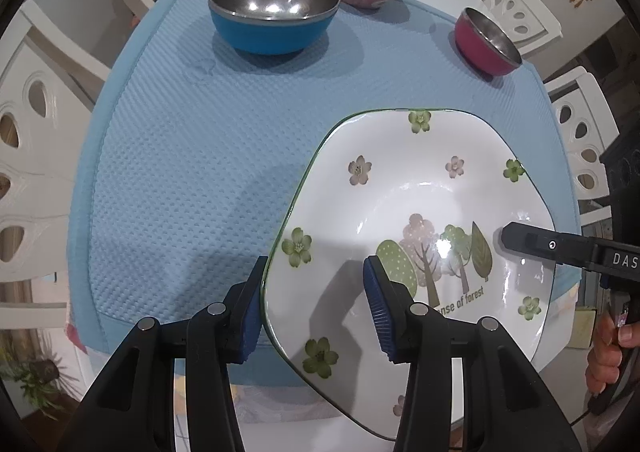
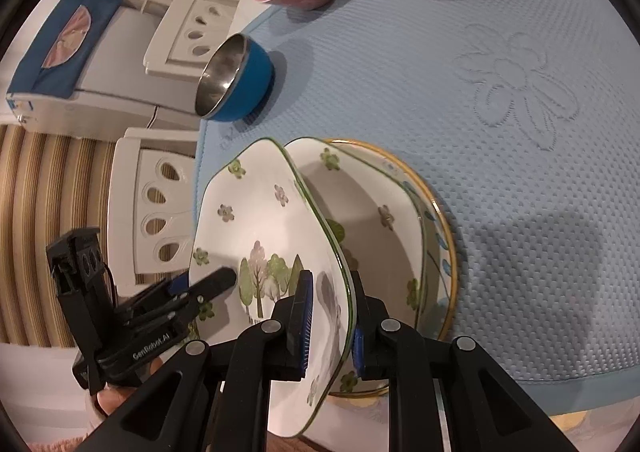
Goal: Organize plates and bowls
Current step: 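Lower the forest plate onto the stacked plates with both grippers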
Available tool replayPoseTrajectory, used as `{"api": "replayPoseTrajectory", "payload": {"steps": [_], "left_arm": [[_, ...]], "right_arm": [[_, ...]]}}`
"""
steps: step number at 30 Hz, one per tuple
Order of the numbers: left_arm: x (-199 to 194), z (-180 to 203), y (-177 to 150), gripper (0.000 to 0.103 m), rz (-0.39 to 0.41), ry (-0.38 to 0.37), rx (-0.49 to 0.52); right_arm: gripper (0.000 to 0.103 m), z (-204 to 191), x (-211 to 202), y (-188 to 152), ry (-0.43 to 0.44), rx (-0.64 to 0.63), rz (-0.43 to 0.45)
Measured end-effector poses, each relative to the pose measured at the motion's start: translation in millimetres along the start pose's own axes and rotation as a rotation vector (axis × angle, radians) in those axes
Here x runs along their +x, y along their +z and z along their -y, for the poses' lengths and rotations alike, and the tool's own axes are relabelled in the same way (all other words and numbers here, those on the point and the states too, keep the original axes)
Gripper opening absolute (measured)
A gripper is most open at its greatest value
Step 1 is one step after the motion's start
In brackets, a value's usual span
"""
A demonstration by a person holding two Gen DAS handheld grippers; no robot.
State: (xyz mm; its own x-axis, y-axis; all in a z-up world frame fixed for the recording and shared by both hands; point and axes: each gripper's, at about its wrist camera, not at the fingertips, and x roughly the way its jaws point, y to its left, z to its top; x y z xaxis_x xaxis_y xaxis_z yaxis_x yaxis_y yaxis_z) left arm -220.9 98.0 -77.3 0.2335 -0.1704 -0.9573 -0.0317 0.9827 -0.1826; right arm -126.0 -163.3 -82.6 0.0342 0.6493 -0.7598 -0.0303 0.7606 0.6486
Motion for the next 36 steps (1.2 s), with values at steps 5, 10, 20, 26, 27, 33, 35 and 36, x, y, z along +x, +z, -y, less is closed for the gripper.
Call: {"api": "replayPoseTrajectory", "payload": {"steps": [5,10,20,26,27,33,35,36], "left_arm": [[6.6,-1.8,-3.3,0.043,-0.014,0.005,-0.026],[6.9,-2.0,-4.5,0.043,-0.017,0.0,-0.034],[8.7,7.1,-4.7,0.043,-0.009,-0.003,-0.016],[11.1,14.6,-3.0,0.043,-0.002,0.022,0.004],[11.6,14.4,-2.5,0.043,-0.001,0.022,0.001],[10.1,9.3,-1.1,0.043,0.0,0.005,-0.019],[9.7,10.6,-1.7,0.043,-0.004,0.02,-0.008],[9.6,10.8,-2.0,0.044,-0.004,0.019,-0.005]], "right_arm": [[0.017,3.1,5.2,0.7,-0.022,0.006,0.013],[0.017,7.5,7.1,2.7,-0.023,0.013,0.017],[0.018,14.3,9.3,2.6,-0.062,0.035,0.004],[0.019,20.8,3.9,3.2,-0.056,0.052,0.009],[0.019,21.2,4.0,3.0,-0.056,0.05,0.007],[0.019,19.0,4.6,3.3,-0.066,0.041,-0.012],[0.019,16.8,5.8,4.1,-0.074,0.038,-0.015],[0.019,15.7,5.3,4.9,-0.081,0.035,-0.016]]}}
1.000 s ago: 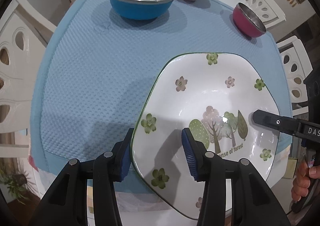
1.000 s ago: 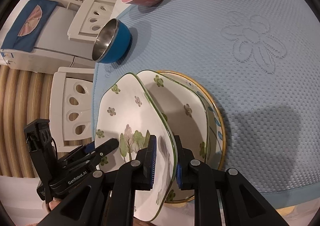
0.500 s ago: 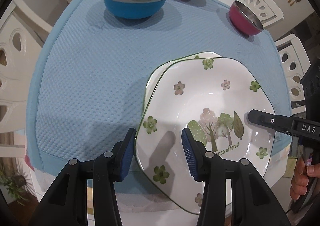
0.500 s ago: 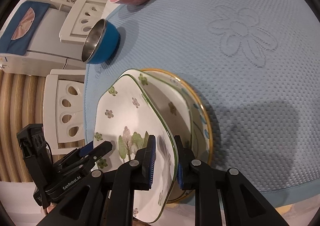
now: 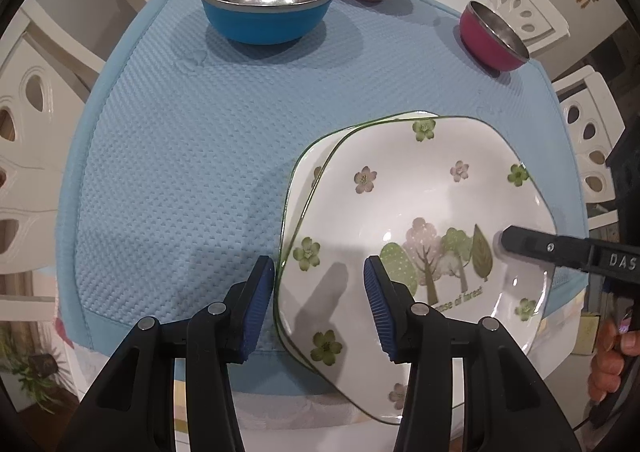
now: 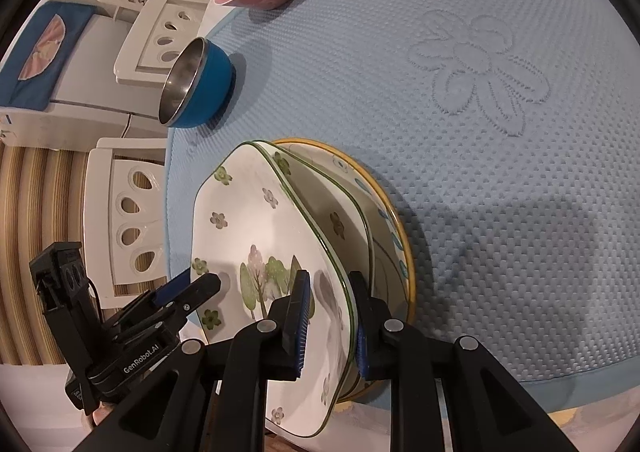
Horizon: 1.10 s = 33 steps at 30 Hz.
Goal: Organize plates and bowls
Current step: 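Lower the forest plate onto the stacked plates with both grippers, then open both grippers and release the forest plate on the stack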
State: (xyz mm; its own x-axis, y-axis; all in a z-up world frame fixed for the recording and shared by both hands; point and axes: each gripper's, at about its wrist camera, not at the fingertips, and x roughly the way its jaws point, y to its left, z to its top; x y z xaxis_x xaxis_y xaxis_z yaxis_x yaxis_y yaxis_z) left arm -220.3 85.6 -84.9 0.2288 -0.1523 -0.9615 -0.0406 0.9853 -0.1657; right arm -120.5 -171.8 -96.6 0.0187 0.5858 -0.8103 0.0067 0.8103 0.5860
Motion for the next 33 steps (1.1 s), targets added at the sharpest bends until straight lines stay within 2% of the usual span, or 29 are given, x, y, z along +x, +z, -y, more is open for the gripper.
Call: {"api": "replayPoseTrajectory", "payload": {"steps": [8,17,20,23,30,33], "left_arm": [[3.1,-4.8,0.2,0.044,-0.016,-0.006,-0.023],[-2.4,-13.3,2.5,0.044,-0.008,-0.005,-0.045],[-8.0,-20.8,4.9,0.044,0.001,-0.01,-0.06],[-11.1,-24.4,8.7,0.044,0.005,-0.004,-0.065],[-28.1,-35.5,24.7,0.045,0.012,0.015,-0.1],[-39.3,-43.0,35.6,0.045,0.022,0.02,-0.12]], "right_arm": [[0.019,-9.1,-10.4,9.0,-0.063,-0.054,0.016],[0.019,-10.4,-12.7,13.9,-0.079,-0.076,0.01],[0.02,-8.6,-19.9,17.5,-0.132,-0.098,0.026],[0.02,-6.3,-21.7,20.7,-0.098,-0.09,0.021],[0.02,-25.1,-16.0,28.1,-0.152,-0.156,-0.02],[0.021,-39.5,-30.5,37.6,-0.111,-0.178,-0.004]]}}
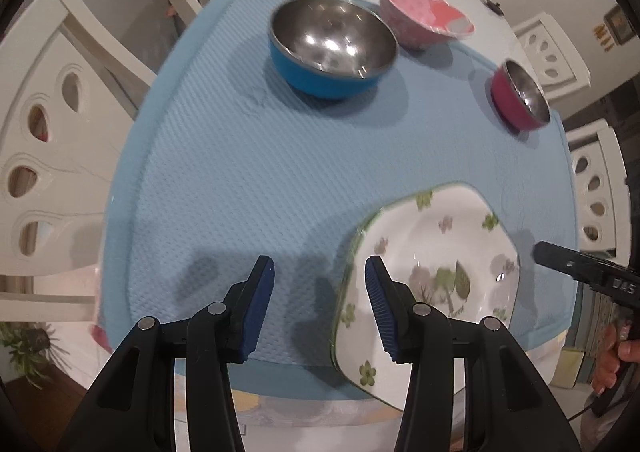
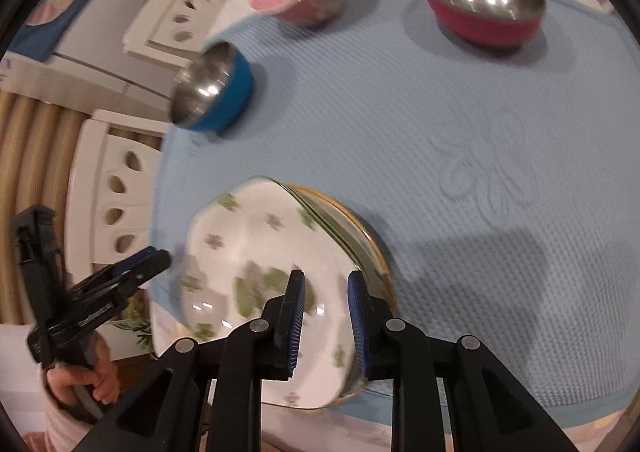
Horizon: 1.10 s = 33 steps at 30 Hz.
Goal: Organize plates and bowls
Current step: 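Open both grippers and release the forest plate on the stack, then move both grippers to the rim of the blue steel bowl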
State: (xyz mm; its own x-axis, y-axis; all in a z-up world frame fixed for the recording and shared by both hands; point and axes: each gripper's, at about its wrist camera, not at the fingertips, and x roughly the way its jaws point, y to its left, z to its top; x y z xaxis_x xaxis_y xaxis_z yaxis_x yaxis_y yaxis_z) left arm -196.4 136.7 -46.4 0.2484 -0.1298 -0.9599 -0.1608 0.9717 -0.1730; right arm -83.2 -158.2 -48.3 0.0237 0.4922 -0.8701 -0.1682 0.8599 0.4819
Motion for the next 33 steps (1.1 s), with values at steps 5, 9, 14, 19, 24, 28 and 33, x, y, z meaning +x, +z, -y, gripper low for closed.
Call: {"api": "replayPoseTrajectory", "payload": {"steps": [5,9,14,19,24,28,33], "left_arm": [[-21.4,-12.0,37.3,0.059,0.045,0.027,-0.025],[-36.2,-23.7,76.0,0.067,0.083,0.055,-0.04],[-39.5,-34.0,125.3,0.076,0.109,0.063,-0.056],[-13.1,-38.2,151.2,0.077,0.092,0.054,-0.079],[23.3,-34.3,158.9,0.075,0.054,0.049,-0.066],[45.8,-31.5,162.8,0.074,0.021,0.06,-0.061],[65.8,-29.9,166.1,0.071,-0.006,0.062,-0.058]], "right_arm": [[0.04,-29.5,-36.0,31.0,0.014,-0.086,0.068],[0.055,-57.5,-59.2,66.5,0.058,-0.143,0.124],[0.055,-89.6,-56.2,118.9,0.114,-0.174,0.138],[0.057,-104.9,-7.9,161.6,0.133,-0.162,0.069],[0.057,-101.6,50.1,178.6,0.146,-0.112,-0.017],[0.057,-97.1,81.4,185.6,0.123,-0.105,-0.056],[0.057,-94.0,109.0,196.5,0.087,-0.129,-0.092]]}}
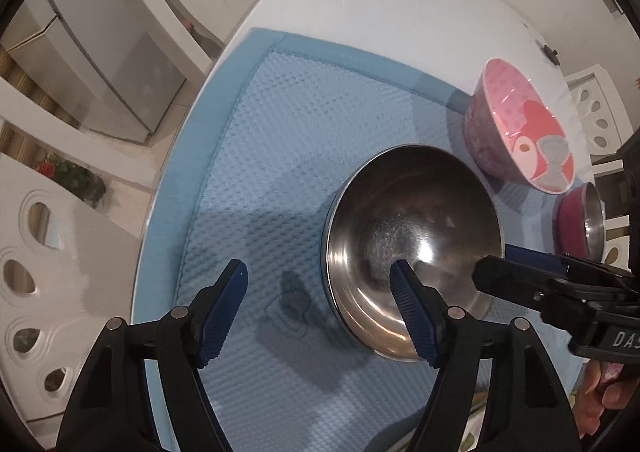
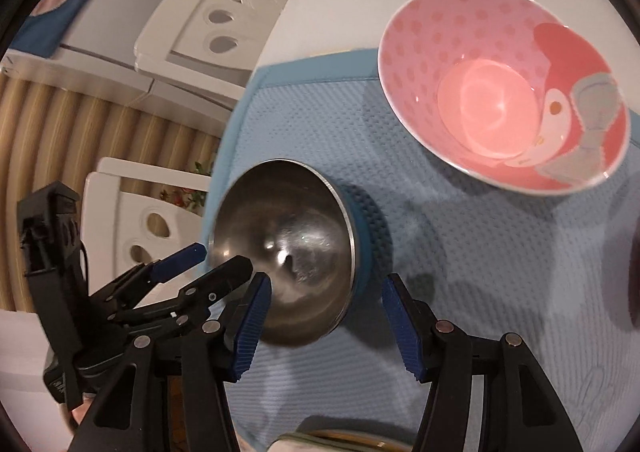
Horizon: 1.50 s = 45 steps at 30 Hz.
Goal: Organize plates and bowls
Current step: 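Move both grippers to the rim of the blue steel bowl, then grasp the blue steel bowl rim with both grippers and lift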
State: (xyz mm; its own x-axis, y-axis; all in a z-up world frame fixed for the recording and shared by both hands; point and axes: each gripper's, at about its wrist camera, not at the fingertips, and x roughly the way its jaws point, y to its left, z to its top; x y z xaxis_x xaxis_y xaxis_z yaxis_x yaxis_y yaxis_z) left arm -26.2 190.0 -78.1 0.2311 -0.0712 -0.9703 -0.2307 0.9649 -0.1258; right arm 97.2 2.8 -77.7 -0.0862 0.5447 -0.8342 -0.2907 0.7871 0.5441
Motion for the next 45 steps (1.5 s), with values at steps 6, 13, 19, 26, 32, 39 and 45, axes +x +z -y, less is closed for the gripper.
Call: {"api": "replayPoseTrajectory", "payload": {"steps": [6,13,19,26,32,39,45], "left_arm": [[17.4,-2.6,3.3,0.062,-0.031,0.009,-0.006],[23.4,-4.9,4.3,0.04,-0.036,-0.011,-0.011],[21.0,1.8,2.6,0.019,-0.021,-0.046,-0.003],[17.5,6.6,0.4,0.012,-0.005,-0.046,0.024],[11.4,1.2,-3.4,0.012,0.001,-0.038,0.017],[-5.1,9.0,-2.8,0.012,0.029,-0.032,0.016],[-20.6,11.6,-3.2,0.012,0.049,-0.037,-0.003]], "right_arm": [[0.053,6.5,23.8,7.8,-0.006,0.0,-0.026],[0.047,5.5,41.6,12.4,-0.024,-0.015,-0.045],[0.03,6.3,46.4,13.5,-0.071,-0.017,-0.05],[0.017,15.1,41.1,9.2,-0.044,0.024,-0.042],[0.017,10.5,33.8,8.4,-0.046,0.017,-0.031],[0.017,2.9,16.1,5.1,-0.042,0.008,-0.008],[0.017,-4.1,-2.9,1.3,-0.034,0.008,0.023]]}}
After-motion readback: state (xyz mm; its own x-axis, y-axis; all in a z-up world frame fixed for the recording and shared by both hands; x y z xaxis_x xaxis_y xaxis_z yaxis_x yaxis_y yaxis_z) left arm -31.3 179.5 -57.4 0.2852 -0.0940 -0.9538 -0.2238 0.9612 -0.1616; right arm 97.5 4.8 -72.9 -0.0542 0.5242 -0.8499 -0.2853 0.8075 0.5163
